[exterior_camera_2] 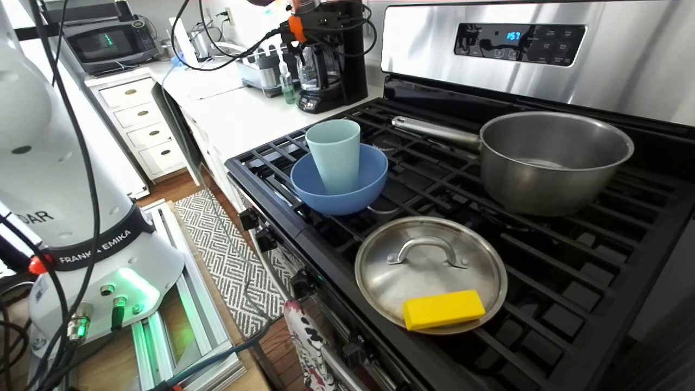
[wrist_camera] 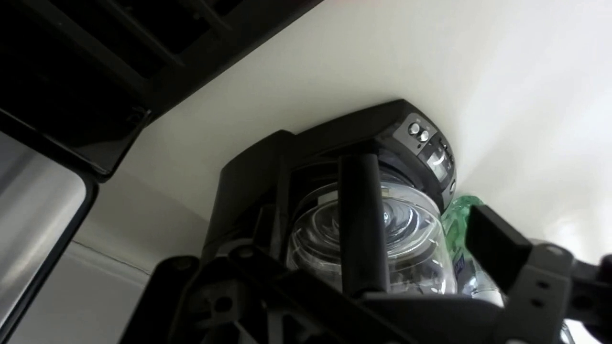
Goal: Pick up the coffee jar and put it on the kitchen counter
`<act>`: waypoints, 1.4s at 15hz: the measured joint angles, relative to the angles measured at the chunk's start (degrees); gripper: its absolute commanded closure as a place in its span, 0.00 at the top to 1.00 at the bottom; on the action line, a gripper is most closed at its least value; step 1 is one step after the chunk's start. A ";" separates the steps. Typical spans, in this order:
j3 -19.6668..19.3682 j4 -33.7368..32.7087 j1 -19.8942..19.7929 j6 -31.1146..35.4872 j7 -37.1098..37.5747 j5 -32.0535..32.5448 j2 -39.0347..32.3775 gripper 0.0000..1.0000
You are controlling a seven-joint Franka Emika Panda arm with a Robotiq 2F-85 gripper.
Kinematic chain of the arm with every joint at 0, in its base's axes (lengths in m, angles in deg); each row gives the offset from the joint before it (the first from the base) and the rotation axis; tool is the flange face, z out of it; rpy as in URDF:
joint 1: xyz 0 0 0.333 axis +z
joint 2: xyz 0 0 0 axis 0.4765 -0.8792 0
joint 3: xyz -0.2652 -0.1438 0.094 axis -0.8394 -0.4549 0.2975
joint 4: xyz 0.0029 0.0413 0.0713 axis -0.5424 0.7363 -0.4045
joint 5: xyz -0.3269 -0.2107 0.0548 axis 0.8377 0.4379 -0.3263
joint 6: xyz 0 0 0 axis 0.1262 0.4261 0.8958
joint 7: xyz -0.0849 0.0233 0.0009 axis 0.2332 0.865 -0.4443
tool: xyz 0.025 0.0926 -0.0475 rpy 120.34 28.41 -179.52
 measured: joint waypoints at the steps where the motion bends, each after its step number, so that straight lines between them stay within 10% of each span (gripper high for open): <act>1: 0.55 -0.84 -0.10 0.00 -0.92 -1.40 -0.80 1.00; 21: 8.27 -12.33 -5.80 -4.34 -11.01 -13.18 -9.55 0.66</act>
